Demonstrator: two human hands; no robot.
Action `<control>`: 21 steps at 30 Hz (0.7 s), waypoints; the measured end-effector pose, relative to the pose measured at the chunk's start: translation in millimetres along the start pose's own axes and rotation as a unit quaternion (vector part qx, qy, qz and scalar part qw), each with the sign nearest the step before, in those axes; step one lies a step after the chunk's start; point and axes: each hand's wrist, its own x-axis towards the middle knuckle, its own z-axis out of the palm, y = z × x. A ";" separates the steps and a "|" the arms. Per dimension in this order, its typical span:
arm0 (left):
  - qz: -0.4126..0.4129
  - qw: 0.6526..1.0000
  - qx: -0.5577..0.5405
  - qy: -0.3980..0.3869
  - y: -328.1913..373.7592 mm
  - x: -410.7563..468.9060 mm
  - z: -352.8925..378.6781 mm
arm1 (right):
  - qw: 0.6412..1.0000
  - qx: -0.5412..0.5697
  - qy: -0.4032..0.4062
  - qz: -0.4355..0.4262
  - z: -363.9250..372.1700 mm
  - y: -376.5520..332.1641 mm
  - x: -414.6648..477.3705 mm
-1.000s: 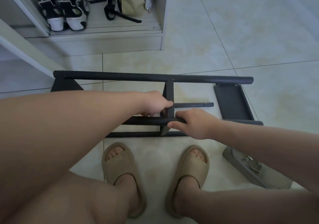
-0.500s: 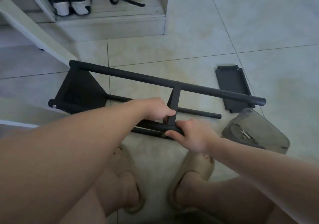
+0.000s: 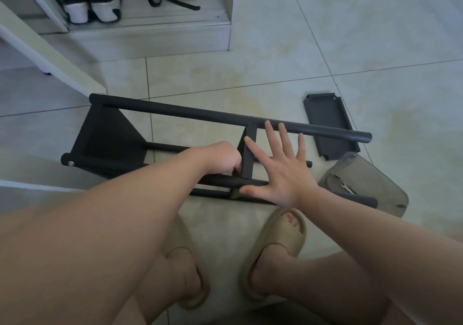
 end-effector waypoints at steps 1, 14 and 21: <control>-0.001 1.000 -0.006 -0.001 -1.3 1.4 0.3 | 1.000 0.004 -0.002 0.001 1.1 -0.2 0.6; -0.040 0.982 -0.182 -0.024 -10.2 29.8 5.3 | 0.999 0.026 0.025 -0.002 10.2 -3.9 -1.0; -0.032 0.939 -0.337 -0.051 -26.6 32.7 -3.2 | 0.998 0.037 0.040 -0.005 11.6 -3.7 -2.3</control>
